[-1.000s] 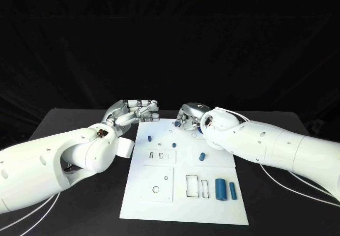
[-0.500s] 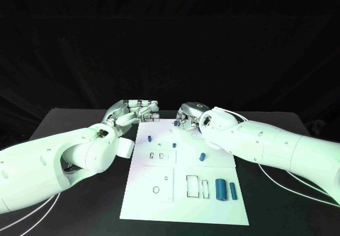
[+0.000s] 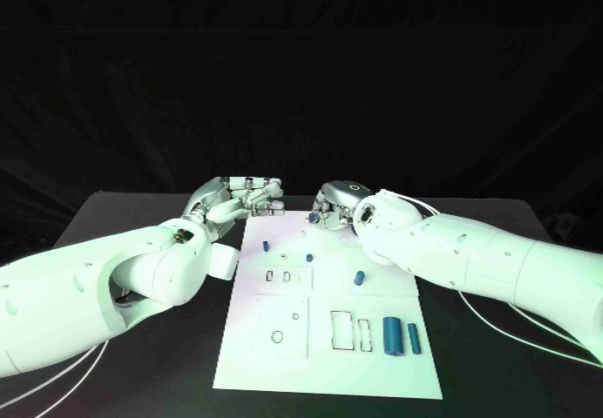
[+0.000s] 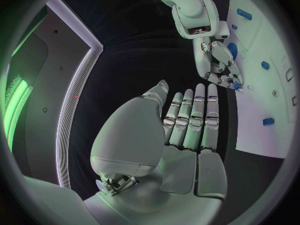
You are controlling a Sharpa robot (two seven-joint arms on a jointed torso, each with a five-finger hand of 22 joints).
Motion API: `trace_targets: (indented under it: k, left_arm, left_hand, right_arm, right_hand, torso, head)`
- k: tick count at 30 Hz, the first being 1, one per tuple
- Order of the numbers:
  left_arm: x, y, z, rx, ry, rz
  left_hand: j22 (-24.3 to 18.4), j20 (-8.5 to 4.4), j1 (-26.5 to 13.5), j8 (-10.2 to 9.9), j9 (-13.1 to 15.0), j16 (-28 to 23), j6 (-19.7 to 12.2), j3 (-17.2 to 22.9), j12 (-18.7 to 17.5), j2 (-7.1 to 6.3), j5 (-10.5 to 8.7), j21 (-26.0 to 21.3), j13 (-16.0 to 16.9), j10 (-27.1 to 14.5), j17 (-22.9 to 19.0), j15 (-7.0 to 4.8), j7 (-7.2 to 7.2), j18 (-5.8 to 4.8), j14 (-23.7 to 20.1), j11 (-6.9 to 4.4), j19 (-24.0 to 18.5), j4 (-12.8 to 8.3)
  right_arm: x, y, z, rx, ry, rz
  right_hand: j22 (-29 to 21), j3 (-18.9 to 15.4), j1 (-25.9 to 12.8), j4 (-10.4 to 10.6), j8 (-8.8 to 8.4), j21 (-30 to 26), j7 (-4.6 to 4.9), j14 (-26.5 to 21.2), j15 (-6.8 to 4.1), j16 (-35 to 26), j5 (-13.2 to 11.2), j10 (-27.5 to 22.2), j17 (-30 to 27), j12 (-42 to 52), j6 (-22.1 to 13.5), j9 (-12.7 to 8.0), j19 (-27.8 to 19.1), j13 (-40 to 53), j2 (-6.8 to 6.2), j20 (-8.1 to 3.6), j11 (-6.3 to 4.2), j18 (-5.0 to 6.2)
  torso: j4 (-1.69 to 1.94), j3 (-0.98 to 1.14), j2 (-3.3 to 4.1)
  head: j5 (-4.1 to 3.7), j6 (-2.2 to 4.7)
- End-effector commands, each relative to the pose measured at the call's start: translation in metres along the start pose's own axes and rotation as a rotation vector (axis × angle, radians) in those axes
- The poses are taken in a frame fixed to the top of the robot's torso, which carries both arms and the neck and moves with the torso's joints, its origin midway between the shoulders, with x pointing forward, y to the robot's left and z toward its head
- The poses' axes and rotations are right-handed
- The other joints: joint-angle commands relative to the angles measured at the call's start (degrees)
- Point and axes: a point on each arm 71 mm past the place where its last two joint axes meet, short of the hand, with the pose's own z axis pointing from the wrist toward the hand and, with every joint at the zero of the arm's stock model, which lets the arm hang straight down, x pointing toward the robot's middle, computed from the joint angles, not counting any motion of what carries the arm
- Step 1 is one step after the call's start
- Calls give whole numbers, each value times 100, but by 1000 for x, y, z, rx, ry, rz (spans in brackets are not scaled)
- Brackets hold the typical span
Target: Assemble the parts on the task board
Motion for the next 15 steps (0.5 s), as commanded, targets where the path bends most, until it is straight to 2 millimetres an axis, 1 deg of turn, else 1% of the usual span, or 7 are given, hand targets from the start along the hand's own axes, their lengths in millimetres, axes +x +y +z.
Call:
trace_targets:
  k: [1, 5, 12, 15]
  left_arm:
    - [2, -2, 1, 6, 16, -8]
    - [2, -2, 1, 6, 17, -7]
    - [2, -2, 1, 7, 17, -7]
    - [2, -3, 2, 9, 16, -6]
  left_hand:
    - [-5, 1, -45, -29, -7, -39, -10, -15, -36, -5, 2, -32, -9, -14, 6, 13, 63, 72, -23, 24, -56, 14]
    - [-5, 1, -45, -29, -7, -39, -10, -15, -36, -5, 2, -32, -9, -14, 6, 13, 63, 72, -23, 24, -56, 14]
    - [-5, 1, -45, -29, -7, -39, -10, -15, -36, -5, 2, -32, -9, -14, 6, 13, 63, 72, -23, 24, -56, 14]
    - [-5, 1, -45, -29, -7, -39, -10, -15, -36, -5, 2, -32, -9, -14, 6, 13, 63, 72, -23, 24, -56, 14]
  right_arm:
    - [-1, 5, 1, -20, -16, -8]
    - [-1, 6, 1, -20, -15, -9]
    - [-1, 7, 2, -18, -7, -10]
    - [0, 8, 3, -22, -4, -10]
  right_hand:
    - [-9, 0, -65, 42, 4, -18, 5, 349, -30, 17, 24, -33, 200, 24, -46, -13, 0, 10, -10, -10, -7, -104]
    - [-43, 1, -78, 53, -9, -52, 16, 344, -24, 4, 23, -45, 185, 19, -77, -18, -21, 12, -21, -8, 1, -98]
    - [-72, 4, -107, 79, -33, -91, 37, 344, -9, 6, 10, -84, 188, -3, -134, -28, -45, 10, -44, 2, 20, -92]
    - [-118, 4, -117, 85, -74, -144, 61, 342, 4, 3, 4, -108, 184, -9, -218, -47, -80, 14, -79, 12, 38, -83]
  torso:
    - [-5, 4, 3]
    - [-7, 4, 2]
    - [1, 3, 1]
    - [-7, 0, 0]
  head:
    - [6, -4]
    - [2, -1]
    - [1, -7]
    - [8, -16]
